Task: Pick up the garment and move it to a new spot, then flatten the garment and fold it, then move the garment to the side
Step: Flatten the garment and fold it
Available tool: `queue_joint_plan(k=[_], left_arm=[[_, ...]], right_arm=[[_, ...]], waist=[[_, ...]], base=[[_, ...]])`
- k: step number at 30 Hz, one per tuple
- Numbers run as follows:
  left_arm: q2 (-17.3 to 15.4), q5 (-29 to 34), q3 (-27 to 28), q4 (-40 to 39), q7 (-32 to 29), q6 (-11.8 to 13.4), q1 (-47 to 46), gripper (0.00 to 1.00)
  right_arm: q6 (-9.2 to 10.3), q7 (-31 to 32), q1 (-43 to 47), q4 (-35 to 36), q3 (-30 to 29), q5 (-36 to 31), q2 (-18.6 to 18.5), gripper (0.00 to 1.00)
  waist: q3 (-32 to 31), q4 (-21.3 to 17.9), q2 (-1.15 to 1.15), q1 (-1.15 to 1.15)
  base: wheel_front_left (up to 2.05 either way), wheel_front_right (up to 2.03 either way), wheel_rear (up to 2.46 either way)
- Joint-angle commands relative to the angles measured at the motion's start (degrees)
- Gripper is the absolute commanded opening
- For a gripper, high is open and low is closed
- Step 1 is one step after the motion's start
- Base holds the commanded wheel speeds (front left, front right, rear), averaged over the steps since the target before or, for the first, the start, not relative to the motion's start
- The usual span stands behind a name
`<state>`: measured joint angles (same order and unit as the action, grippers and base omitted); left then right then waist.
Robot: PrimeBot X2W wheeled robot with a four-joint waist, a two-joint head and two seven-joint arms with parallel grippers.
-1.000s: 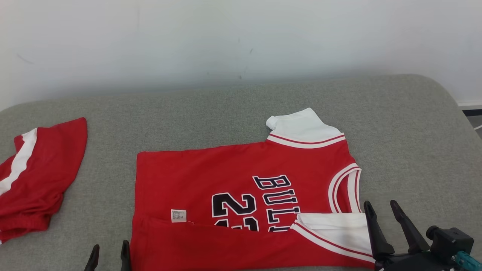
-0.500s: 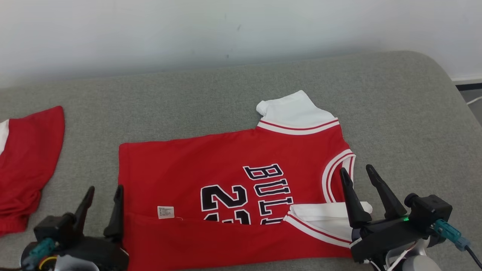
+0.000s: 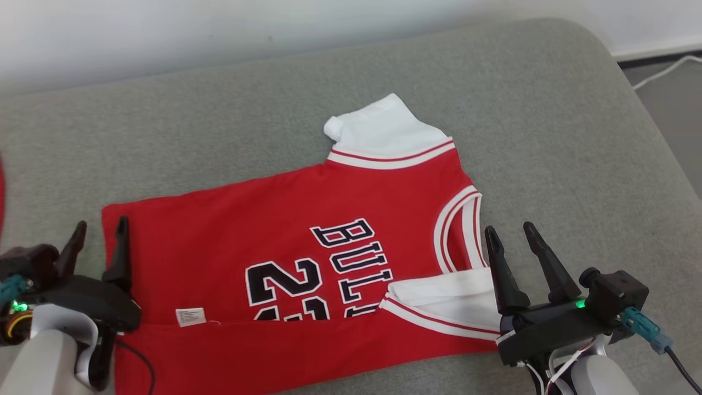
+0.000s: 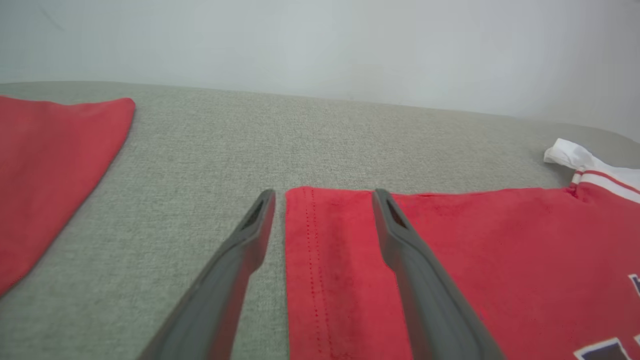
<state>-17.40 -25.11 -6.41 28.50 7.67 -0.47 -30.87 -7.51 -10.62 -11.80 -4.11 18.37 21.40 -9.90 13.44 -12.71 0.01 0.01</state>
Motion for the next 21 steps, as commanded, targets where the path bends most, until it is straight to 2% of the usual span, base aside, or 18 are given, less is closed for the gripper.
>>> queue_joint_plan(k=[1,11,14,15,16,17,18,21], left_arm=[[-0.5,0.1,0.1,0.9,0.3,-0.3,-0.8,1.00],[-2.0,0.6,-0.6,10.7,1.0,-1.4,-7.2,1.00],[-1.5,0.7,-1.3,12.7,1.6,-2.0,-8.7,1.00],[-1.3,0.8,-1.6,13.4,1.8,-2.2,-9.1,0.90],[-1.3,1.1,-2.0,14.0,2.1,-2.4,-9.7,0.52],[-1.2,1.3,-2.2,14.6,2.4,-2.4,-10.3,0.39],[-1.1,1.5,-2.5,15.3,2.7,-2.4,-10.7,0.03],[-0.9,1.8,-3.0,17.5,3.2,-2.7,-11.8,0.00]], right_arm=[[0.04,-0.4,-0.8,0.0,0.1,-0.2,0.2,1.00],[0.04,-1.4,-2.5,-1.2,0.8,-0.2,0.4,1.00],[0.04,-1.5,-2.9,-1.4,0.9,-0.3,0.3,1.00],[0.04,-1.5,-2.9,-1.6,0.9,-0.3,0.3,1.00],[0.04,-1.5,-2.9,-1.7,0.9,-0.3,0.2,1.00],[0.04,-1.5,-3.0,-1.8,1.0,-0.3,0.2,1.00],[0.04,-1.5,-3.2,-1.9,1.1,-0.3,0.2,1.00],[0.04,-1.5,-3.8,-2.3,1.5,-0.3,0.2,1.00]], waist=[[2.2,-2.0,-0.01,-0.01],[4.5,-2.9,-0.01,-0.01],[4.7,-2.6,-0.01,-0.01],[4.8,-2.5,-0.01,-0.01],[4.8,-2.4,-0.01,-0.01],[4.9,-2.3,-0.01,-0.01],[4.9,-2.2,-0.01,-0.01],[4.7,-1.8,-0.01,-0.01]], base=[[0.00,0.00,0.00],[0.00,0.00,0.00],[0.00,0.00,0.00],[0.00,0.00,0.00],[0.00,0.00,0.00],[0.00,0.00,0.00],[0.00,0.00,0.00],[0.00,0.00,0.00]])
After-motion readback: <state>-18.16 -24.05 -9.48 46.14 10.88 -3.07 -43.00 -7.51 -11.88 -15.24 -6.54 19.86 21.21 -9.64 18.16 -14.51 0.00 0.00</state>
